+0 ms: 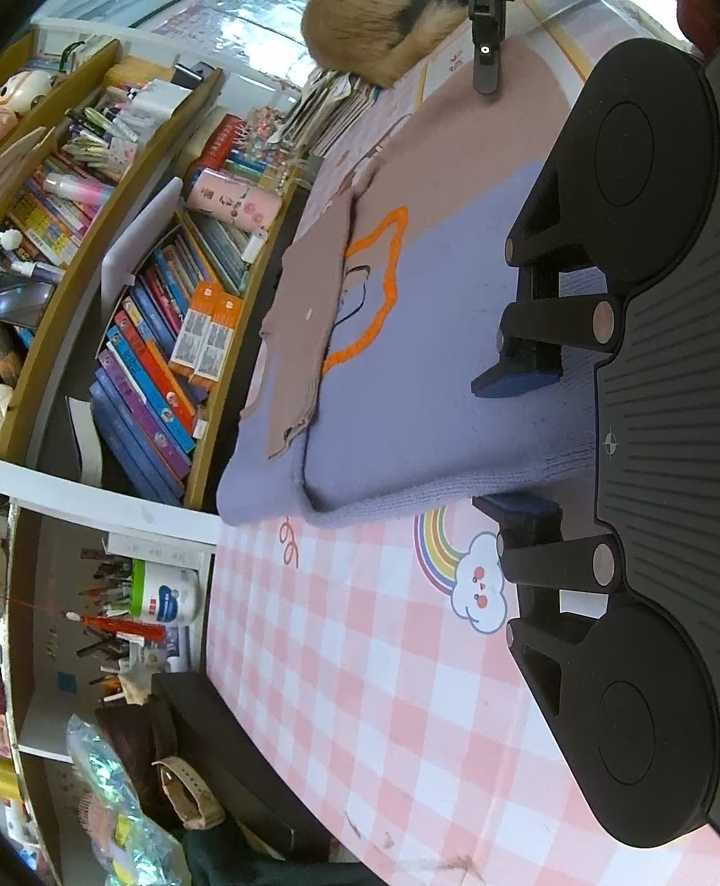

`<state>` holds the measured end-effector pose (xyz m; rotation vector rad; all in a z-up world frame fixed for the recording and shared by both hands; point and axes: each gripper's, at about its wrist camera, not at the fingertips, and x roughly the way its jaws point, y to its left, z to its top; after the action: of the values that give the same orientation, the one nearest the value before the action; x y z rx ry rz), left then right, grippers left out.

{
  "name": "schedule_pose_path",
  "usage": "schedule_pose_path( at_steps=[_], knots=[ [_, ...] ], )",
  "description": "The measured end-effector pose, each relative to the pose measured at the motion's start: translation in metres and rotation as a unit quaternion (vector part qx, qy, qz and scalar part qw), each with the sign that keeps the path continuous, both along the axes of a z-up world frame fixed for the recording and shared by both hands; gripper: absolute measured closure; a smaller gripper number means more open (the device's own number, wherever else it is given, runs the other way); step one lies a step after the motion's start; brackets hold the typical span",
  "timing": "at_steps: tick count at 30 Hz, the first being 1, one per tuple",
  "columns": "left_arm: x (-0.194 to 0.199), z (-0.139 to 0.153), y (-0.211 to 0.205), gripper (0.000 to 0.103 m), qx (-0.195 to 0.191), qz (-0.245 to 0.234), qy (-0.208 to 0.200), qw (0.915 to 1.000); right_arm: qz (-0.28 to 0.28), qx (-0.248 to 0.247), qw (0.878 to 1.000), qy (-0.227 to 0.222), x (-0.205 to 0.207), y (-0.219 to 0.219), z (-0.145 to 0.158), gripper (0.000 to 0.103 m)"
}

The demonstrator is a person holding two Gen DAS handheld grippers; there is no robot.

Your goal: Fold clothes

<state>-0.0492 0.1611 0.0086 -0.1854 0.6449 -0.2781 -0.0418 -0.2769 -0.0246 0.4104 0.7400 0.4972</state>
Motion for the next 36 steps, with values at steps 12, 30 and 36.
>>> schedule_pose_path(
  at_steps=[12,30,36],
  knots=[
    [-0.007,0.010,0.017,0.098,-0.096,0.000,-0.026,0.9951,-0.026,0.077,0.996,-0.038,-0.008,-0.019,0.014,0.094],
    [-0.005,-0.004,0.015,0.074,-0.077,-0.027,0.028,0.9963,-0.028,0.056,0.998,0.024,-0.003,-0.027,-0.005,0.081],
    [0.002,-0.007,0.017,0.085,-0.093,-0.020,0.031,0.9950,-0.015,0.044,0.999,0.027,-0.001,-0.022,-0.006,0.091]
  ],
)
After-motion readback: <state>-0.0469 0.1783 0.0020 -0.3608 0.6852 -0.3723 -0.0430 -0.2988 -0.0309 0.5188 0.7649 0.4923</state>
